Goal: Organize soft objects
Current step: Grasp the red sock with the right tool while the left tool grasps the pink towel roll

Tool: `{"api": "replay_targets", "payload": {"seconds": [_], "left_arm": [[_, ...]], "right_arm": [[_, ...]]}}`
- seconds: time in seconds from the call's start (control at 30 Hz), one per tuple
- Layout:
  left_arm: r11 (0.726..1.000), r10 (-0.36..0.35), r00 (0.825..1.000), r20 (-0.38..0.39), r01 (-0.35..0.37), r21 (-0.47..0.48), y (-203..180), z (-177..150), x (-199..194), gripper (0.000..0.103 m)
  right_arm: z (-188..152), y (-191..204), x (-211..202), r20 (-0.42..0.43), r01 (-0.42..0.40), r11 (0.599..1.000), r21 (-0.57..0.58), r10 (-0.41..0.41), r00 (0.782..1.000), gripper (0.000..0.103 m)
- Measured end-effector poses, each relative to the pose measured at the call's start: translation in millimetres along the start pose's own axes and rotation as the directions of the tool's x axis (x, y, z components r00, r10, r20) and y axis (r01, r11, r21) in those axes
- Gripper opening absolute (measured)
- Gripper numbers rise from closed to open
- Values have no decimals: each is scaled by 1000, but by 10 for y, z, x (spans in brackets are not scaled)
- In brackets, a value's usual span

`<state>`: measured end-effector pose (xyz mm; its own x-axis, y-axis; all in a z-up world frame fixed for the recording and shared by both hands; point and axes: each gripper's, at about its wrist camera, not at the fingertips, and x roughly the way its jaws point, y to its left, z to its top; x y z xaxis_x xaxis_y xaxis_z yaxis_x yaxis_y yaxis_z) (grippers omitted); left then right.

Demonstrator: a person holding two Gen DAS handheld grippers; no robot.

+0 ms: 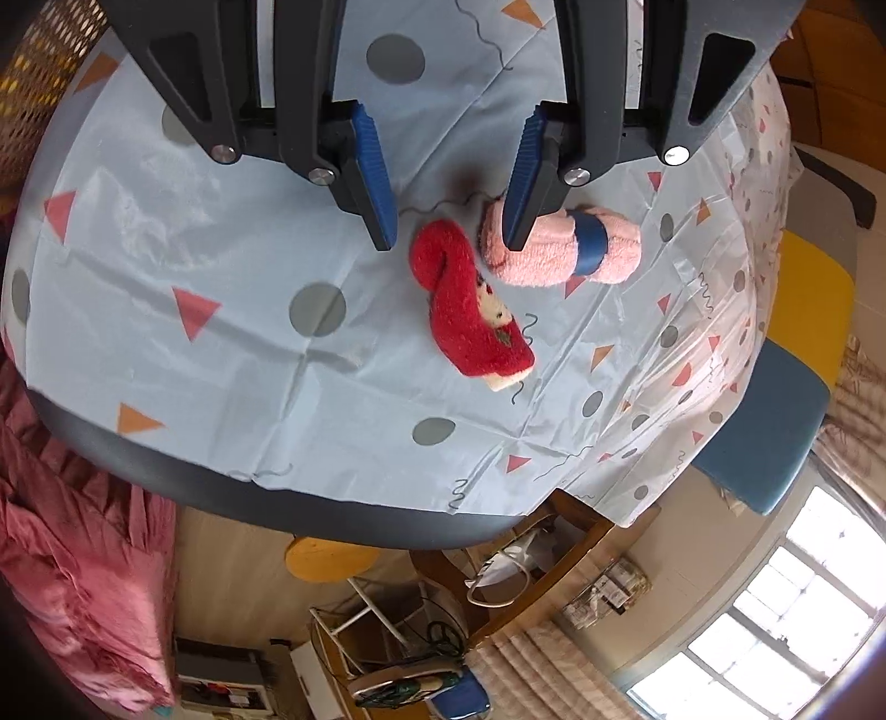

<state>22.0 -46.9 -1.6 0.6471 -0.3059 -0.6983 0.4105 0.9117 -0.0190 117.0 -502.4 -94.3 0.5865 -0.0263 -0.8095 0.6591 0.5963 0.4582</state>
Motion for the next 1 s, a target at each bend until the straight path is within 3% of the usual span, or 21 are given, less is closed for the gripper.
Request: {"api": "replay_targets", "payload": {"seconds": [0.23,0.63,0.8,0.9,1.0], "left_arm": [[999,-39,999,-24,40,34,-187,98,115,81],[994,-86,994,-62,90,65,-476,347,406,81],[992,-104,989,-101,111,63,-575,411,570,81],[989,-131,983,-126,139,53,-633,478,674,81],[988,-146,977,-155,153,34,-688,569,812,81]], "right_arm": [[254,136,322,-28,56,992,-109,-59,998,40],[373,321,743,-59,34,969,-245,-50,997,40],[194,560,785,-140,-38,930,-366,-15,990,22],[18,689,795,-255,-143,911,-387,44,966,20],[-67,771,700,-257,-163,897,-410,58,965,20]]}}
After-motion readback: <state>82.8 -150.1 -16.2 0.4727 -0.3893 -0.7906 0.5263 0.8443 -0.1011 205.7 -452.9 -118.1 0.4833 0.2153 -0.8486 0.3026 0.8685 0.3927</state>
